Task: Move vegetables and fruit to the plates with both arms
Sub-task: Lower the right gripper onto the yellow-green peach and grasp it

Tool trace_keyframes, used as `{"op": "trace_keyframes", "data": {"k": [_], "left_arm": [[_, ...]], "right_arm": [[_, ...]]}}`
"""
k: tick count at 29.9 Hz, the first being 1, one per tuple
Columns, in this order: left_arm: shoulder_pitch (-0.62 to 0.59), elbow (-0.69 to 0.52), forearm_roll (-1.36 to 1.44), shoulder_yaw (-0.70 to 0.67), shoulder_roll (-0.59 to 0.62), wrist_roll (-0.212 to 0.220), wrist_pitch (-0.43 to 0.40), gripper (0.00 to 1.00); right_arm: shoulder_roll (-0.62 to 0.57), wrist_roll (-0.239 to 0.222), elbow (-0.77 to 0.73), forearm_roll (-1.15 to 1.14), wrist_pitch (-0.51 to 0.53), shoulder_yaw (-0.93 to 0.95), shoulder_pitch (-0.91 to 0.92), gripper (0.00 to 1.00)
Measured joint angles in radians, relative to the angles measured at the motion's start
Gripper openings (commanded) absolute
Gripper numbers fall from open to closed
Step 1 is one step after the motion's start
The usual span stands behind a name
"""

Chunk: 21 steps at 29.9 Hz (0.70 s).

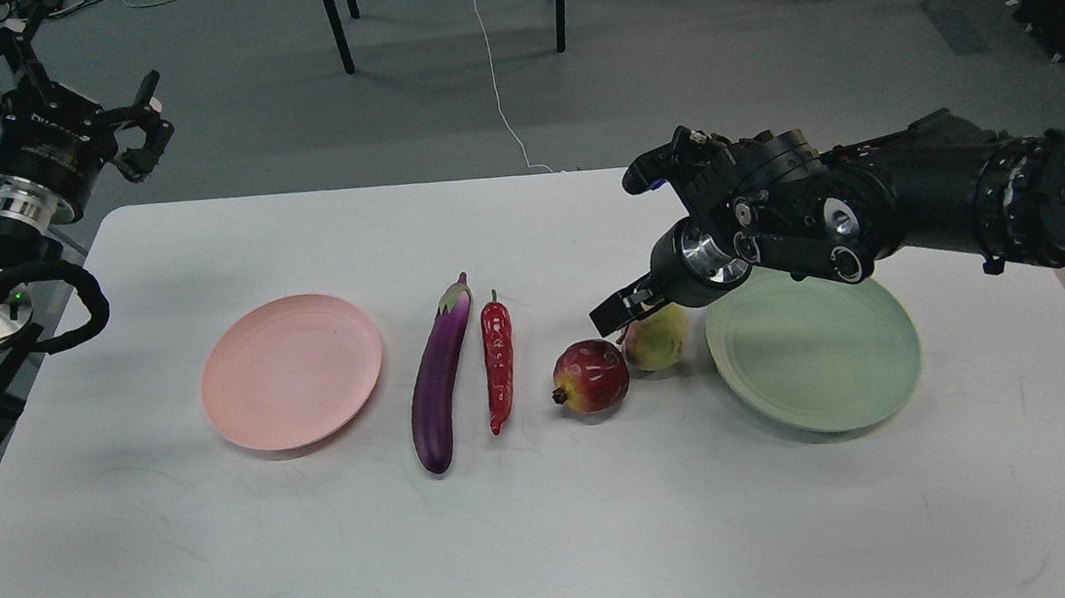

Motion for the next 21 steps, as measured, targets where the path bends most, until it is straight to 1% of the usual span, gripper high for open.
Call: {"op": "trace_keyframes", "data": {"k": [9,16,17,19,21], "left_arm": [[0.002,0.000,0.000,-0.001,0.000,0.000,0.000,0.98],[0.005,0.000,0.000,-0.004,0.007,0.000,0.000,0.98],[0.005,0.000,0.000,-0.004,0.008,0.000,0.000,0.98],[0.005,0.000,0.000,-0.005,0.010,0.000,0.000,0.98],[0.005,0.000,0.000,-0.006,0.010,0.000,0.000,0.98]], "right_arm": [[-0.001,0.000,0.000,-0.065,0.000,-0.001,-0.020,0.96],[-0.008,0.001,0.007,-0.070,0.000,-0.001,-0.020,0.91],[-0.008,0.001,0.009,-0.070,0.000,-0.001,-0.020,0.89],[-0.008,0.001,0.011,-0.070,0.000,-0.001,-0.020,0.81],[-0.008,0.001,0.012,-0.070,0.000,-0.010,-0.020,0.68]]}}
